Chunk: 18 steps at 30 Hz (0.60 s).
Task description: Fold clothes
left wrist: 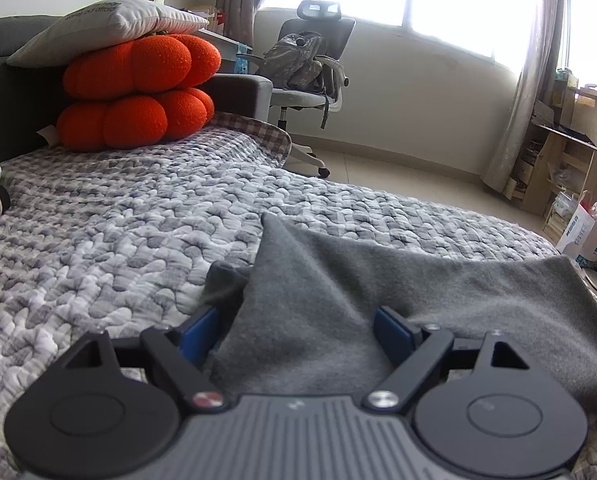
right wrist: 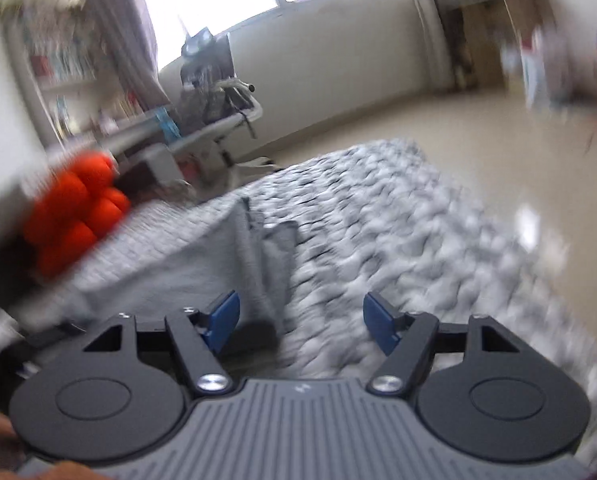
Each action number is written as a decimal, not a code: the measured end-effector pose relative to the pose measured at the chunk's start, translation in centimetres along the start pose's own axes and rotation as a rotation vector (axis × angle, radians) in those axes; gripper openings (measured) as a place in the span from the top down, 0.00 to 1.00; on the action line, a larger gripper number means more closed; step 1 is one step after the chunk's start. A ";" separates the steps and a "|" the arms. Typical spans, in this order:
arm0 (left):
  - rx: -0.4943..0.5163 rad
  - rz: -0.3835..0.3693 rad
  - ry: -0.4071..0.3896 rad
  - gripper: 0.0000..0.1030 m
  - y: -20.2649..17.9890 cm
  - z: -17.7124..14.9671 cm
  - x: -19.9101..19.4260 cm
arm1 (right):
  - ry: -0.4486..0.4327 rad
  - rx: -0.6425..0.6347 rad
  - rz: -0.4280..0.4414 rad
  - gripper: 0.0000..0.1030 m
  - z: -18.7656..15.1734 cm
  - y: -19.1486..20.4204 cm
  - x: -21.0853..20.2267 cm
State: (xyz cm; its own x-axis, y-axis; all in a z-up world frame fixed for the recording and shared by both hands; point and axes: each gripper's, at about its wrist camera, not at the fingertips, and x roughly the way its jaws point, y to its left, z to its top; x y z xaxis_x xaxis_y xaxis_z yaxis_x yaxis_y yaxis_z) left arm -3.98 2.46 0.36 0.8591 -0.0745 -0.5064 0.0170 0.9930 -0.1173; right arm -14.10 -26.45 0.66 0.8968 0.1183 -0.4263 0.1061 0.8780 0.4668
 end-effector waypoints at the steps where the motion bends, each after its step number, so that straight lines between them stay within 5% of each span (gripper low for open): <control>1: 0.000 0.000 0.000 0.16 0.0 0.0 0.0 | 0.012 0.030 0.046 0.30 0.0 0.1 -0.2; 5: 0.000 -0.005 -0.001 0.16 -0.1 0.0 0.1 | 0.091 0.130 0.190 0.30 -0.8 1.2 0.8; 15: 0.008 -0.002 -0.001 0.16 -0.2 0.0 0.2 | -0.002 0.028 0.060 0.27 -1.3 5.3 3.6; 18: 0.004 -0.008 0.000 0.16 -0.1 0.0 0.2 | -0.067 0.146 0.091 0.26 -1.6 4.1 3.5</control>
State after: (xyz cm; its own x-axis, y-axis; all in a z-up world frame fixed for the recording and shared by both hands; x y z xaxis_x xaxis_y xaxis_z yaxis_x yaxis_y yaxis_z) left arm -3.77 2.34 0.30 0.8591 -0.0824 -0.5051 0.0261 0.9927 -0.1175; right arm -11.24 -21.67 -0.16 0.9317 0.1591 -0.3267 0.0797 0.7876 0.6110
